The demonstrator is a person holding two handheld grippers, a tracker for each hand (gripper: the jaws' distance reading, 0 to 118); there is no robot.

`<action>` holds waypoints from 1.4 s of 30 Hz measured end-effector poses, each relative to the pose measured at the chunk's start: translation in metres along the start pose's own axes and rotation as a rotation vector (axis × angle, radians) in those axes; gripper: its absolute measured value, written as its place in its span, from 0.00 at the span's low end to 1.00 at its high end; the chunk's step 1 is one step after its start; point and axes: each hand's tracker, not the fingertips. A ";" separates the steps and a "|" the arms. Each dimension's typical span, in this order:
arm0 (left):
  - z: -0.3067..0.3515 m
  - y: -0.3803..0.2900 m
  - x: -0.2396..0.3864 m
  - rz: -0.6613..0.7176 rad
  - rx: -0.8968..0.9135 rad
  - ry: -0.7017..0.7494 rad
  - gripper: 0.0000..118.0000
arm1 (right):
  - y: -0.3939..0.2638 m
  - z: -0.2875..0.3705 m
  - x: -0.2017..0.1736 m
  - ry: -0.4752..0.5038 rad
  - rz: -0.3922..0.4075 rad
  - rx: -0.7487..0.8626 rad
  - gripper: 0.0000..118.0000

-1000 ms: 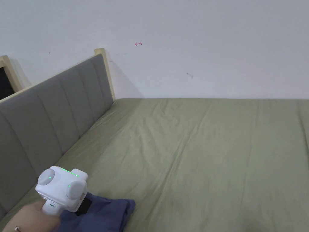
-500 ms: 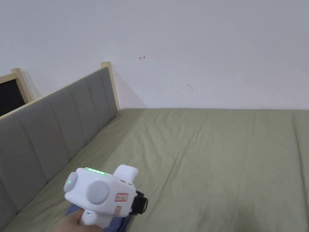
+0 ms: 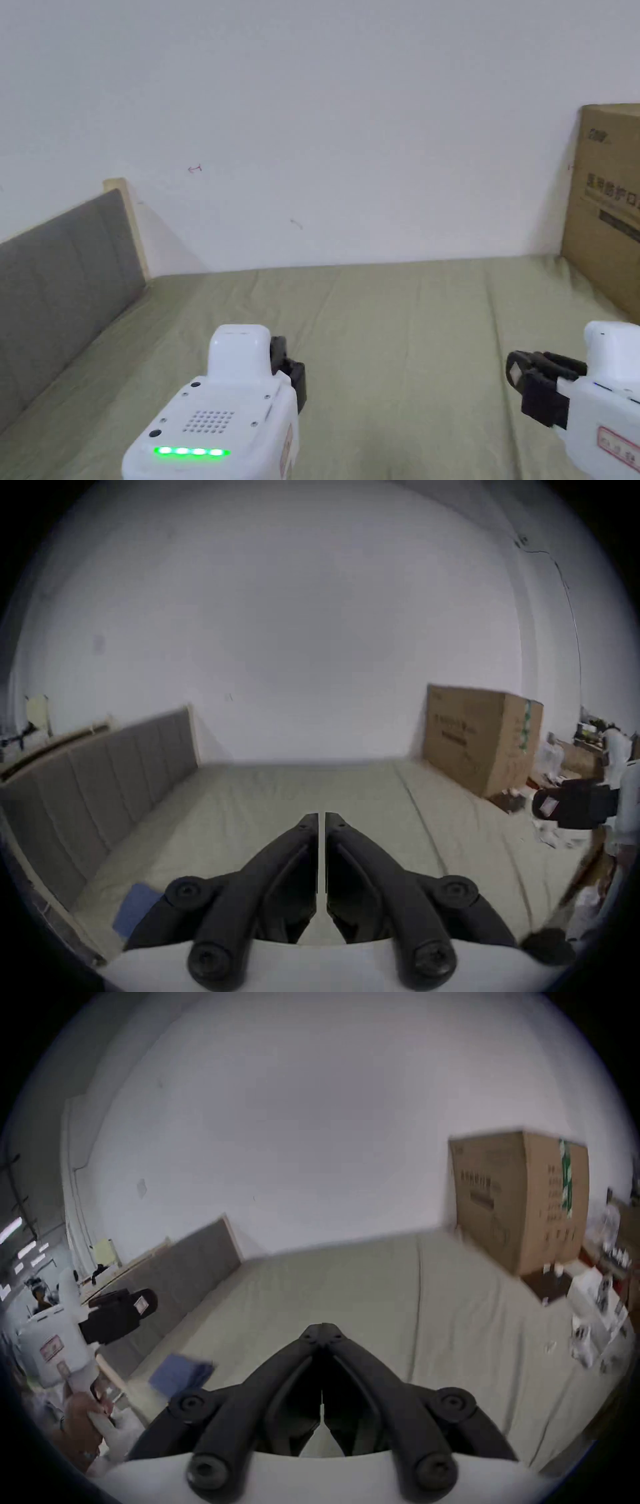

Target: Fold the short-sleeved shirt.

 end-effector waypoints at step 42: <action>-0.014 0.002 0.010 0.036 0.035 0.056 0.97 | -0.015 -0.028 -0.015 -0.217 0.163 0.201 1.00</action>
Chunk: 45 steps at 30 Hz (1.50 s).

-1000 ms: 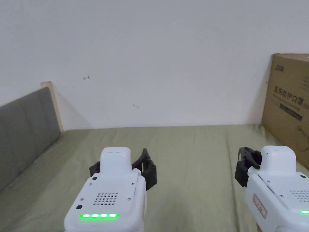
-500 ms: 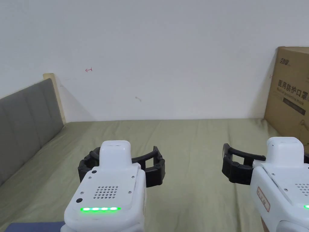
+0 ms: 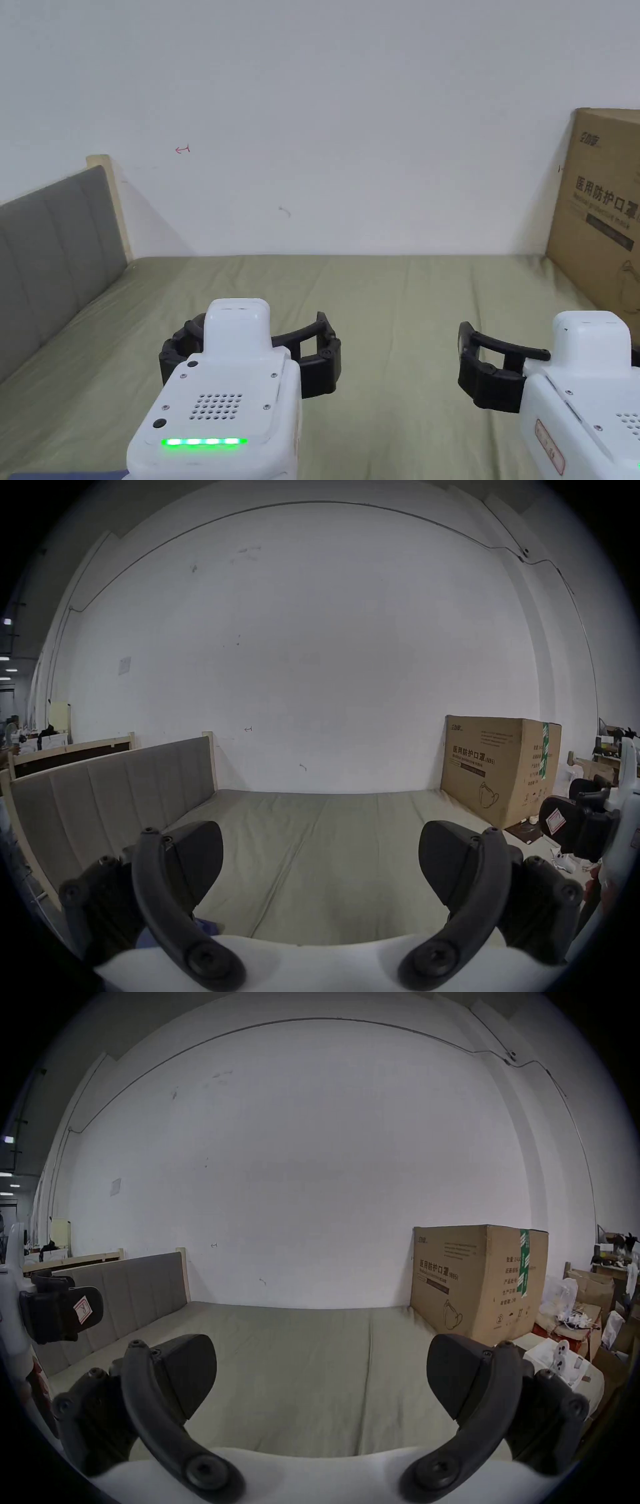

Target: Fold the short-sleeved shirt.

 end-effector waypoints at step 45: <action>0.005 -0.010 0.005 0.015 -0.068 -0.016 0.97 | -0.002 0.003 -0.010 0.008 -0.011 -0.037 1.00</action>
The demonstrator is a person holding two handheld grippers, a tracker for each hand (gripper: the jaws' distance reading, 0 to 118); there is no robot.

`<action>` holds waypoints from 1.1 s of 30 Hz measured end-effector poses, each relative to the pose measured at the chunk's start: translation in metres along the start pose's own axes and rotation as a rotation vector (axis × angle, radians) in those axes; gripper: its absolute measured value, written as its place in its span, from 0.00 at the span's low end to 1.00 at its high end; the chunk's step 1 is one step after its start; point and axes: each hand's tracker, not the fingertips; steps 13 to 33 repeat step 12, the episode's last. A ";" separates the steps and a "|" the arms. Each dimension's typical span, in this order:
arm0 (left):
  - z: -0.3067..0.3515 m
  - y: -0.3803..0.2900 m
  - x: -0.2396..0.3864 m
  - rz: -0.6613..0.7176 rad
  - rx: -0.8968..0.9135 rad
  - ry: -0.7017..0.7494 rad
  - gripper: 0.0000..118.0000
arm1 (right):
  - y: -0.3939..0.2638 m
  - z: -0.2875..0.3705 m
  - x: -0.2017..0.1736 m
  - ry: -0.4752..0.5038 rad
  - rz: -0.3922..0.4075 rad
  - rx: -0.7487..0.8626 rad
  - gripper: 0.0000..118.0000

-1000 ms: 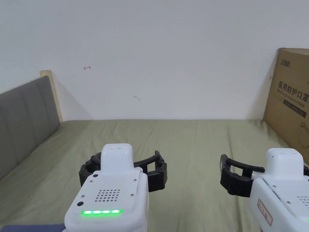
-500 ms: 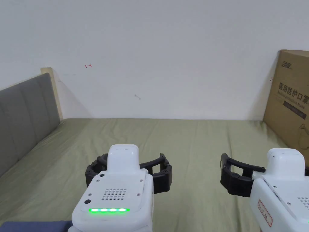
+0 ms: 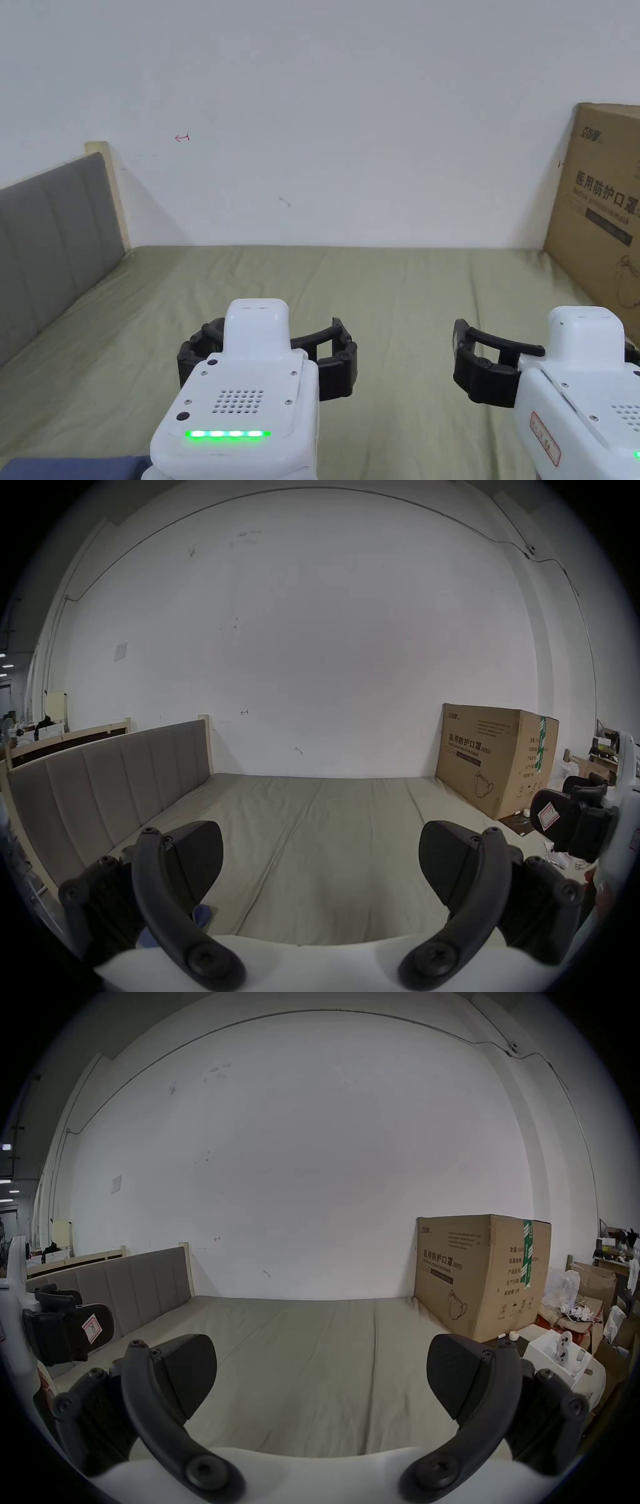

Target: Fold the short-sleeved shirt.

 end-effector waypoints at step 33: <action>0.008 0.006 -0.003 0.040 0.034 -0.020 0.97 | 0.003 0.000 -0.002 0.008 0.009 0.000 1.00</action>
